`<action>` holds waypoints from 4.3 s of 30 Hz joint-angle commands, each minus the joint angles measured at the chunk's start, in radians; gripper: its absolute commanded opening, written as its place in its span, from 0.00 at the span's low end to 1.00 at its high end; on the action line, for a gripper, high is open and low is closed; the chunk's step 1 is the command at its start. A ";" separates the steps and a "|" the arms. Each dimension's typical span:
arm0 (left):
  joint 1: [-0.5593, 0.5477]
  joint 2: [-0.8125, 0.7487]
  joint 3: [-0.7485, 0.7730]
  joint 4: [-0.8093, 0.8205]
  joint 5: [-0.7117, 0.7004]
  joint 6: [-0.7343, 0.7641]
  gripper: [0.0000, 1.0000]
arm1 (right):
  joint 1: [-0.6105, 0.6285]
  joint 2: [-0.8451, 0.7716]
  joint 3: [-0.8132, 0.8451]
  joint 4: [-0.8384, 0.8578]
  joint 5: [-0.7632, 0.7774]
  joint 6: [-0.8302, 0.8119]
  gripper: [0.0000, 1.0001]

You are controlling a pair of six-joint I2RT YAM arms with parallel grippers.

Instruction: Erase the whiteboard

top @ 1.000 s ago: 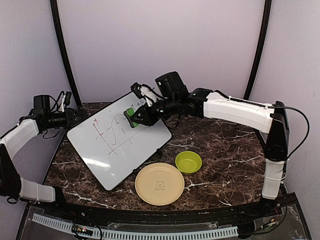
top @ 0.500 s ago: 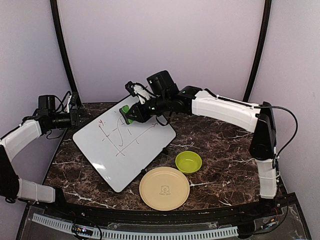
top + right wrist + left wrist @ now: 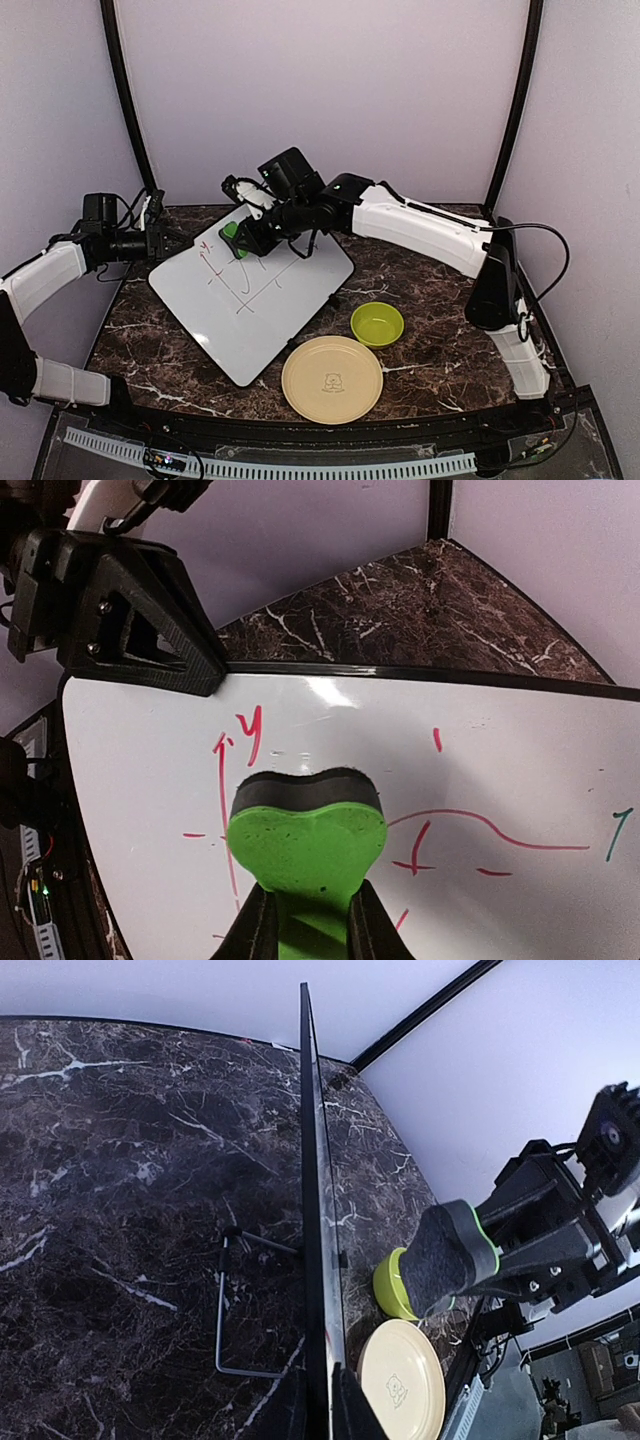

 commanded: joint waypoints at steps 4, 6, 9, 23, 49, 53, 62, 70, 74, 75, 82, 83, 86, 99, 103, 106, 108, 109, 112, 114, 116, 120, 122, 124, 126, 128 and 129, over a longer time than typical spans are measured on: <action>-0.014 -0.012 -0.021 -0.039 0.021 0.017 0.12 | 0.079 0.027 0.027 -0.006 0.126 -0.026 0.12; -0.020 -0.012 -0.026 -0.038 0.020 0.015 0.11 | 0.083 0.014 0.007 0.007 0.141 -0.023 0.12; -0.041 -0.013 -0.031 -0.041 0.013 0.014 0.08 | 0.089 -0.003 -0.011 0.027 0.152 -0.025 0.11; -0.116 -0.022 -0.040 -0.039 -0.053 -0.005 0.00 | 0.128 0.037 -0.006 0.077 0.276 0.015 0.09; -0.242 -0.109 -0.109 0.116 -0.210 -0.151 0.00 | 0.062 -0.027 -0.108 0.052 0.275 0.059 0.04; -0.243 -0.108 -0.104 0.101 -0.222 -0.128 0.00 | 0.037 -0.008 -0.071 0.016 0.252 0.059 0.03; -0.246 -0.104 -0.105 0.111 -0.208 -0.132 0.00 | 0.079 0.021 -0.058 0.054 0.209 0.032 0.02; -0.249 -0.103 -0.104 0.112 -0.210 -0.130 0.00 | 0.134 0.115 0.062 -0.043 0.202 -0.007 0.00; -0.249 -0.099 -0.103 0.111 -0.209 -0.127 0.00 | 0.142 0.117 0.047 -0.101 0.235 -0.029 0.00; -0.249 -0.099 -0.102 0.111 -0.209 -0.126 0.00 | 0.142 0.115 0.042 -0.119 0.239 -0.033 0.00; -0.250 -0.103 -0.101 0.110 -0.211 -0.123 0.00 | 0.079 0.083 -0.027 -0.165 0.268 -0.024 0.00; -0.251 -0.104 -0.103 0.111 -0.213 -0.123 0.00 | 0.065 0.080 -0.023 -0.166 0.270 -0.019 0.00; -0.252 -0.106 -0.102 0.108 -0.213 -0.120 0.00 | 0.039 0.086 0.024 -0.178 0.281 -0.007 0.00; -0.266 -0.097 -0.094 0.104 -0.215 -0.112 0.00 | 0.077 0.131 0.123 -0.175 0.254 0.009 0.00; -0.266 -0.100 -0.094 0.102 -0.219 -0.113 0.00 | 0.076 0.065 -0.011 -0.102 0.279 0.000 0.06; -0.266 -0.098 -0.096 0.103 -0.218 -0.115 0.00 | 0.069 0.002 -0.129 -0.013 0.262 0.003 0.19; -0.266 -0.098 -0.096 0.106 -0.219 -0.116 0.00 | 0.066 -0.035 -0.188 0.041 0.248 0.007 0.31; -0.266 -0.097 -0.096 0.107 -0.220 -0.118 0.00 | 0.065 -0.053 -0.222 0.069 0.246 0.007 0.35; -0.266 -0.095 -0.096 0.108 -0.217 -0.119 0.00 | 0.060 -0.106 -0.314 0.162 0.231 0.013 0.43; -0.266 -0.095 -0.096 0.108 -0.217 -0.118 0.00 | 0.056 -0.133 -0.368 0.219 0.224 0.013 0.44; -0.266 -0.097 -0.097 0.110 -0.215 -0.119 0.00 | 0.055 -0.162 -0.420 0.272 0.220 0.013 0.45; -0.266 -0.094 -0.100 0.111 -0.215 -0.118 0.00 | 0.054 -0.220 -0.528 0.379 0.211 0.012 0.49; -0.266 -0.094 -0.102 0.113 -0.214 -0.119 0.00 | 0.053 -0.253 -0.590 0.443 0.203 0.004 0.55; -0.266 -0.094 -0.101 0.113 -0.213 -0.120 0.00 | 0.051 -0.273 -0.632 0.489 0.199 -0.006 0.56; -0.266 -0.094 -0.101 0.112 -0.214 -0.120 0.00 | 0.049 -0.289 -0.670 0.538 0.203 -0.017 0.56; -0.266 -0.094 -0.099 0.109 -0.216 -0.118 0.00 | 0.046 -0.300 -0.708 0.581 0.207 -0.022 0.56; -0.266 -0.094 -0.099 0.107 -0.216 -0.118 0.00 | 0.044 -0.303 -0.716 0.594 0.206 -0.022 0.56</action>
